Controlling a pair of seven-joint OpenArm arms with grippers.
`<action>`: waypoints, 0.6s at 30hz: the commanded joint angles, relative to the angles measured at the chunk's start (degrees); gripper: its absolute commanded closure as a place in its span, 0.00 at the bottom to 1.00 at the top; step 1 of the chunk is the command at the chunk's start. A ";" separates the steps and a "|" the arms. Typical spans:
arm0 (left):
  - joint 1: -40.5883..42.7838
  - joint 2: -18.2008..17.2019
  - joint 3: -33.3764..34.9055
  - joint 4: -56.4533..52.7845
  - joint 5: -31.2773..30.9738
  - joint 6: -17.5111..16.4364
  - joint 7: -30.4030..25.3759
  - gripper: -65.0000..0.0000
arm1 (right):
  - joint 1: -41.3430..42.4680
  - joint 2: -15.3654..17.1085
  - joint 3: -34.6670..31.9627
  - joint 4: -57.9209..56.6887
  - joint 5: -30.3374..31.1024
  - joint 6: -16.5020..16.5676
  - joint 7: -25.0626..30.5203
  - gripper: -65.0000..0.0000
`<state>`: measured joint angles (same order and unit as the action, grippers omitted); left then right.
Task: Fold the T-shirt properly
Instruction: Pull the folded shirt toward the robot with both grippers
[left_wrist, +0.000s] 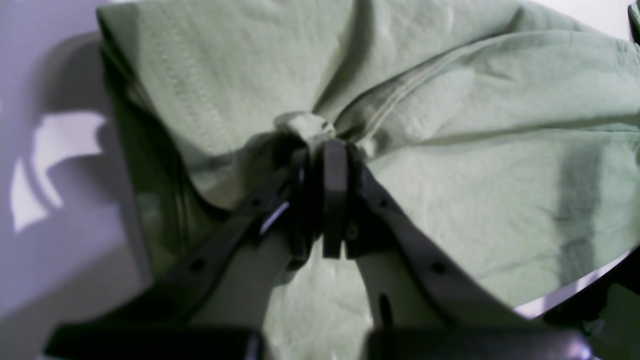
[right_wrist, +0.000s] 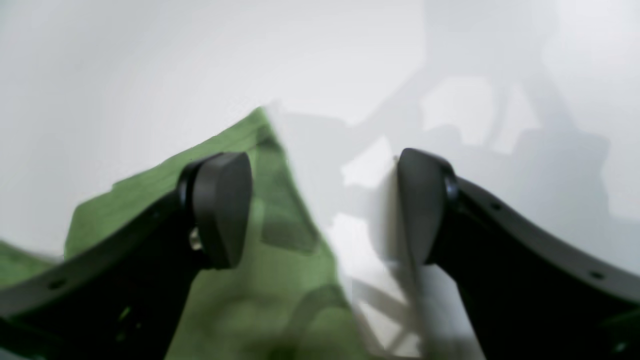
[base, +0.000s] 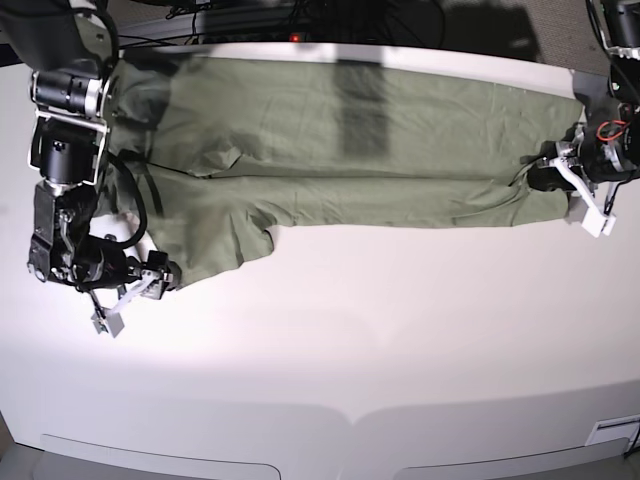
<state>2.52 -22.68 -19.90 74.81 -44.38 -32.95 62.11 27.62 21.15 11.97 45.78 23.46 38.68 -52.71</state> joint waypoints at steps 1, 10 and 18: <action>-0.74 -1.01 -0.42 1.05 -0.66 -0.04 -0.39 1.00 | 1.09 0.26 -1.44 0.42 1.27 0.55 -2.12 0.30; -0.74 -0.98 -0.42 1.05 -0.66 -0.04 -0.09 1.00 | 1.07 0.26 -10.97 0.42 2.38 0.33 -4.70 0.52; -0.74 -1.01 -0.42 1.05 -0.63 -0.04 0.00 1.00 | 1.14 0.31 -10.97 0.50 2.84 0.33 -6.67 1.00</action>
<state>2.52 -22.68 -19.90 74.81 -44.38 -32.95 62.15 28.21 21.26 1.10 46.11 26.85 38.87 -57.56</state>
